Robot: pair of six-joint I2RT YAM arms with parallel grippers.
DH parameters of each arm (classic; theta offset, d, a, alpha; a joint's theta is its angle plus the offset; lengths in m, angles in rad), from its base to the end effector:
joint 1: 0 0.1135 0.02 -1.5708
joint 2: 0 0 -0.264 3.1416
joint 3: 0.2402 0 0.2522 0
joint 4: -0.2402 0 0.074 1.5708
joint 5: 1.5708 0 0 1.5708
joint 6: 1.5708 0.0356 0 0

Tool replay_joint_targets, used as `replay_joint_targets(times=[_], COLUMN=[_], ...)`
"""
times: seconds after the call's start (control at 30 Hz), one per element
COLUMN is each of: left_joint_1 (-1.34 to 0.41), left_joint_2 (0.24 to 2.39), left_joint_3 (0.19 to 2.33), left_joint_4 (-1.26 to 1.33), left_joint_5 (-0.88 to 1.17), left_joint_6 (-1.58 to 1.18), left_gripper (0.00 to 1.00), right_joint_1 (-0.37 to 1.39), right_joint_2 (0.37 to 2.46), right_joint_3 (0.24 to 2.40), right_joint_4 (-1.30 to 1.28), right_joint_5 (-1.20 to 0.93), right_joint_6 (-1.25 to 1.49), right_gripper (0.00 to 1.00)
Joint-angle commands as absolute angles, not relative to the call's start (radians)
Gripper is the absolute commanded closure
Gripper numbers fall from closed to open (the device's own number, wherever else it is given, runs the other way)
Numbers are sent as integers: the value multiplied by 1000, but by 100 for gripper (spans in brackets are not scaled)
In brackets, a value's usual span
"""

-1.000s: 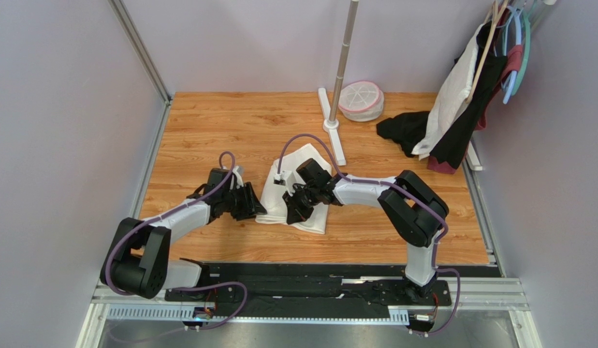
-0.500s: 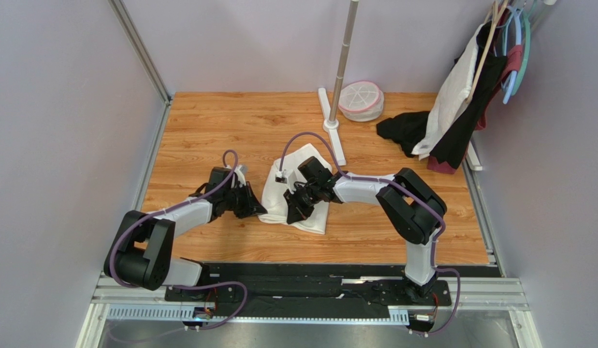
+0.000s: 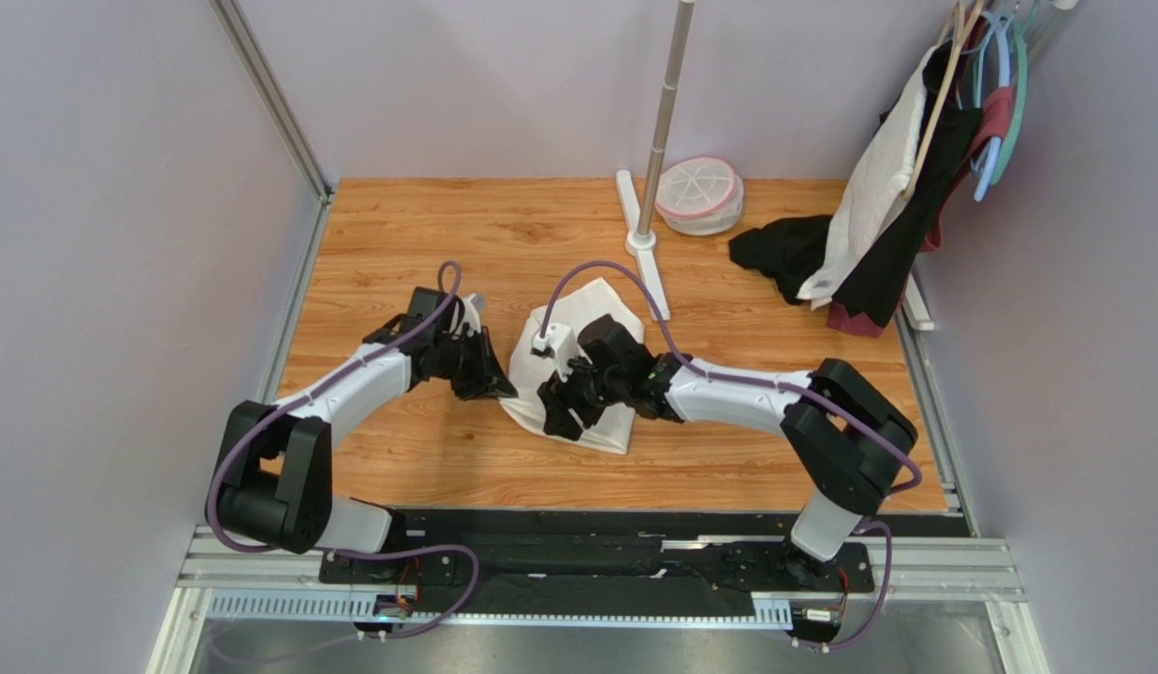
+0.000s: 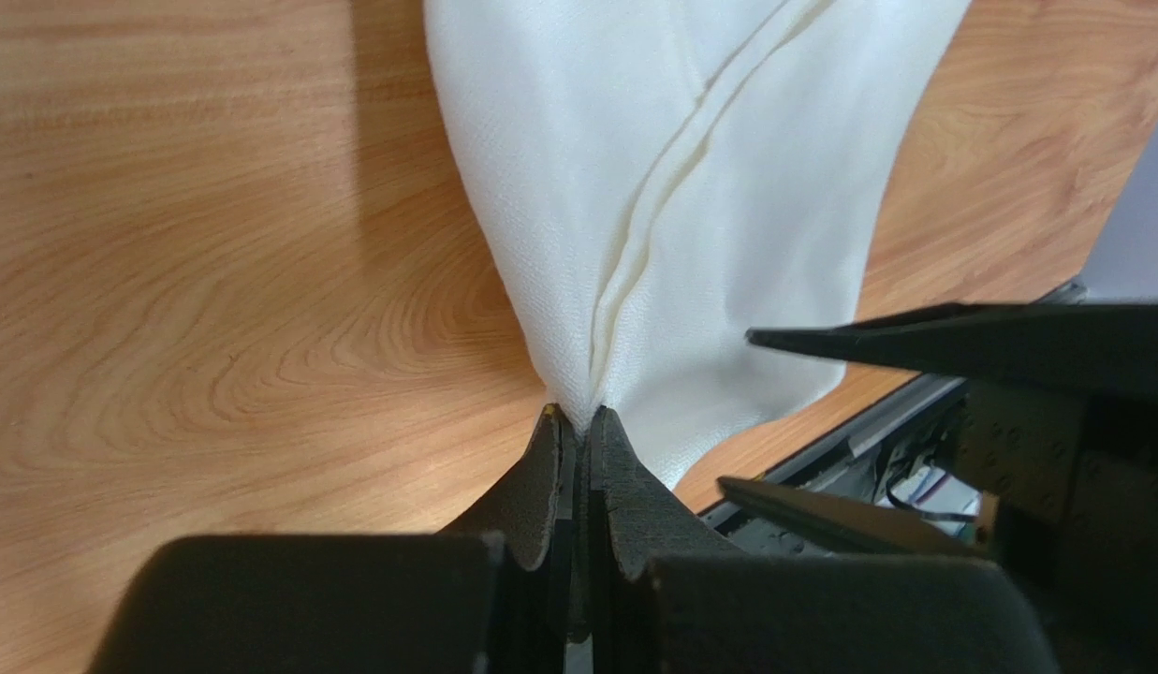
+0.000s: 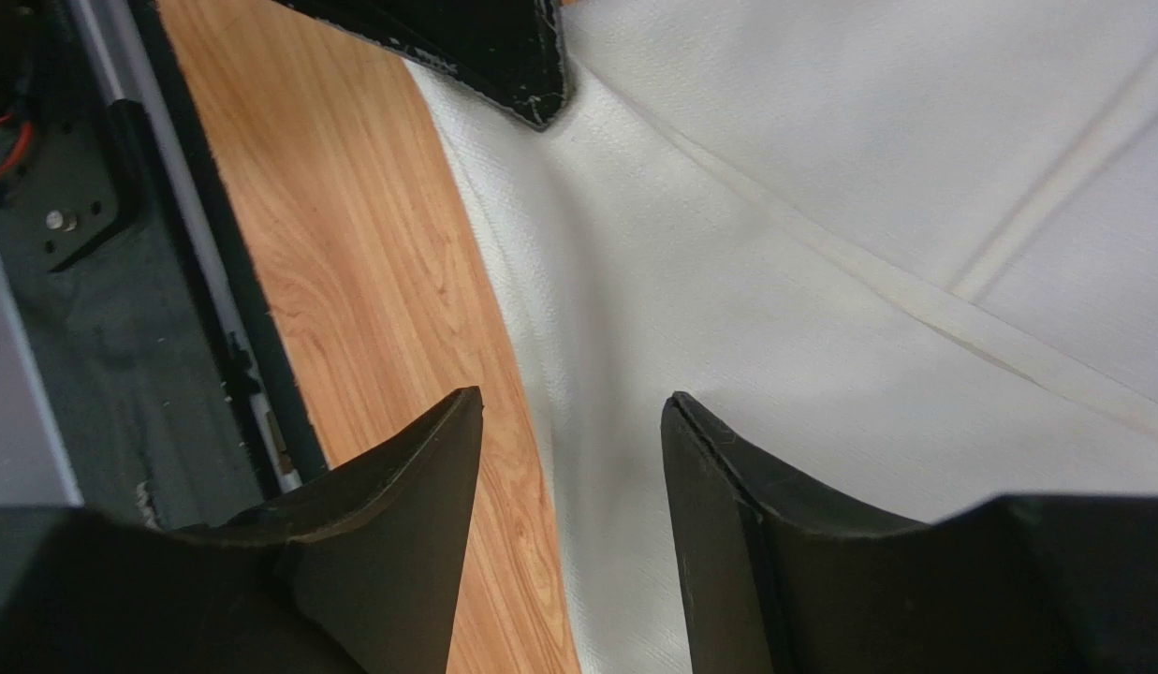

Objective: Fold the napkin, place the utensils inside, and roll it up
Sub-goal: Roll the napkin with the utensil

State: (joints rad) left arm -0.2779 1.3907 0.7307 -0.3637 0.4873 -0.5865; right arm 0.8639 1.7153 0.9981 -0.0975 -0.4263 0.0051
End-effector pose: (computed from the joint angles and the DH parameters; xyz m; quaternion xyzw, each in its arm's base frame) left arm 0.2434 -0.0868 0.1804 -0.0792 0.9333 -0.3207 0.1408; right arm 0.2194 0.2796 0.1815 -0.4492 0.7934 0.3302 0.2445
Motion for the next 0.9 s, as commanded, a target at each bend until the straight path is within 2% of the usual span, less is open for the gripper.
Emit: replay_joint_targets(times=[0.0,0.03,0.07,0.2,0.57,0.73,0.87], left_joint_1=[-246,-239,-236,-232,-215,-201,-193], left_joint_2=[1425,1437,1451,1502,1566,1578,1577], left_joint_3=[834,841,847,862,888,884,885], left_joint_4=[-540,-558,-566,-591,-604,-600,-598], left_joint_5=[512,541,554,575,575,591,595], left_joint_6=[-496,-488,-482,-451,-400,-391,-390], left_gripper=[100,100,100,100,100,100,100], right_joint_1=[992,1012,1043,1094,1258,1275,1298], right_joint_2=[1652,1652,1655,1666,1805,1859,1891], right_joint_3=[927,923,922,911,973,980,971], right_joint_4=[104,127,139,212,281,313,339], right_joint_5=[-131,-94,-28,90,383,416,494], right_joint_6=[5,3,-27,-49,-123,-133,-166], right_gripper=[38,37,32,30,30,32,37])
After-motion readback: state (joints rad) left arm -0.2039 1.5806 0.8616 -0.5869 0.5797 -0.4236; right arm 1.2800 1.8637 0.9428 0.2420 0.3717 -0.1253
